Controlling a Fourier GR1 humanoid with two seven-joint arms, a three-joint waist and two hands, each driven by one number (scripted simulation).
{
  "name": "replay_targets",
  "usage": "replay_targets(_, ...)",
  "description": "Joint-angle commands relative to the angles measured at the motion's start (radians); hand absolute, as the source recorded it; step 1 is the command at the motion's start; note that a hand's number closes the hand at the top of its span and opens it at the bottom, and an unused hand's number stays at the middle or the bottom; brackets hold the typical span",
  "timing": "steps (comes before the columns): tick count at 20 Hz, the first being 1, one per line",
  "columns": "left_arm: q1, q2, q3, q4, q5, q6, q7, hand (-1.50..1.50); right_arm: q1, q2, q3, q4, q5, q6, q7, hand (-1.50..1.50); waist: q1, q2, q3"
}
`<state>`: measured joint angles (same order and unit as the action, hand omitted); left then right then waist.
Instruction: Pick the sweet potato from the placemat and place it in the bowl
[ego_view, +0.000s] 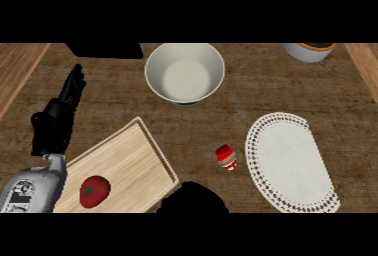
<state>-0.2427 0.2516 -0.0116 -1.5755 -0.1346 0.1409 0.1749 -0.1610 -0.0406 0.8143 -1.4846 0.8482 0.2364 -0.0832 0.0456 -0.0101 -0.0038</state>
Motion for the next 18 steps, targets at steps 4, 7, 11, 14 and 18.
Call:
replay_targets(4,0.003,0.004,0.010,-0.006,0.006,-0.005,0.004,0.00,0.026,0.040,0.275,-0.271,-0.143,-0.258,0.358,1.50,-0.019,0.004,0.004)
replay_targets(7,-0.010,0.009,0.032,0.027,0.004,0.004,-0.015,0.00,-0.030,0.040,0.320,-0.362,-0.119,-0.354,0.537,1.50,-0.035,0.005,0.002)
replay_targets(11,0.005,0.009,0.026,-0.004,0.008,-0.005,0.007,0.00,-0.170,0.039,0.280,-0.348,-0.094,-0.423,0.700,1.50,-0.025,0.004,0.002)
replay_targets(14,0.011,-0.010,0.022,0.016,0.006,0.002,-0.022,0.00,-0.291,0.039,0.218,-0.296,-0.159,-0.486,0.760,1.50,-0.021,0.010,0.002)
replay_targets(18,-0.016,-0.007,0.015,-0.012,-0.007,0.001,0.020,0.00,-0.491,0.040,0.142,-0.192,-0.271,-0.616,0.835,1.50,-0.009,0.011,0.003)
